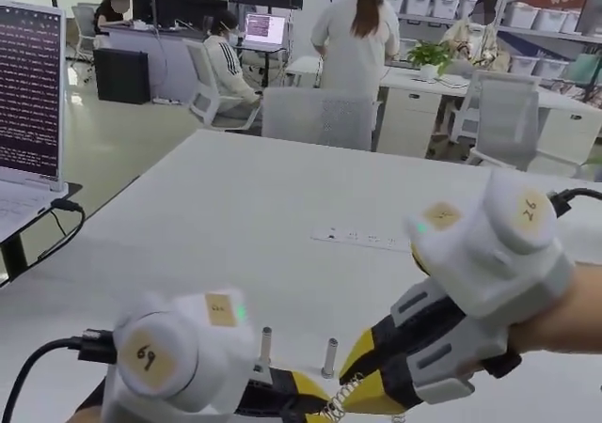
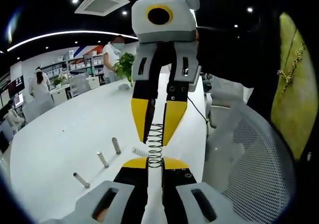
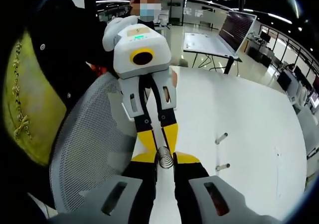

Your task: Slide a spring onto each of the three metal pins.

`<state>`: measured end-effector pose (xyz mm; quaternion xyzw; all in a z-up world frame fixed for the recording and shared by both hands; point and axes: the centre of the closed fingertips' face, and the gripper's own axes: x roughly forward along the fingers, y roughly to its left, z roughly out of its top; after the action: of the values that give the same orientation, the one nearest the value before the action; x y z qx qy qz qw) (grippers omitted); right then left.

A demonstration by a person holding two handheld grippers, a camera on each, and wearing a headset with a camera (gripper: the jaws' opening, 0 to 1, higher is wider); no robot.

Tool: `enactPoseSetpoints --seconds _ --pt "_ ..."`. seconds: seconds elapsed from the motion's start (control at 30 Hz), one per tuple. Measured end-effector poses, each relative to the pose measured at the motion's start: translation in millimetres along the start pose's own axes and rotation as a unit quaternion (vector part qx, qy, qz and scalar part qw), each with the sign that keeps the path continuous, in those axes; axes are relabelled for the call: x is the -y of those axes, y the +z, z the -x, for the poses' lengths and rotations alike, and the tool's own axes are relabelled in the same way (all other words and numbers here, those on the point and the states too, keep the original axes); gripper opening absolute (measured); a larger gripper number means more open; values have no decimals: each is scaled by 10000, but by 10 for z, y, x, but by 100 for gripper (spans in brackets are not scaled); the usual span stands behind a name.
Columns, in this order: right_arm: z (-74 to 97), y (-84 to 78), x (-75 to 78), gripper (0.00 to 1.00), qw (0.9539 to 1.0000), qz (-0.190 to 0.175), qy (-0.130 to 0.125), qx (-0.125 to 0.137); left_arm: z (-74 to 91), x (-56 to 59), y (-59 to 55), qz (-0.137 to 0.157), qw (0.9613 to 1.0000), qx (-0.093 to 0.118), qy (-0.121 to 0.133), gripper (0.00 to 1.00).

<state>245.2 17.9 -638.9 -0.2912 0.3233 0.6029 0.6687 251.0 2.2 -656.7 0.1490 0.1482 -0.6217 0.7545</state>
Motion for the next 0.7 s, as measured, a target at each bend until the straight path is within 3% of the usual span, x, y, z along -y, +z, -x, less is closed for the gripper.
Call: enactPoseSetpoints --seconds 0.27,0.7 --pt "-5 -44 -2 10 9995 116 168 -236 -25 3 50 -10 10000 70 -17 1" --pt "-33 -74 -24 10 9992 108 248 -303 -31 24 91 15 9999 150 -19 1"
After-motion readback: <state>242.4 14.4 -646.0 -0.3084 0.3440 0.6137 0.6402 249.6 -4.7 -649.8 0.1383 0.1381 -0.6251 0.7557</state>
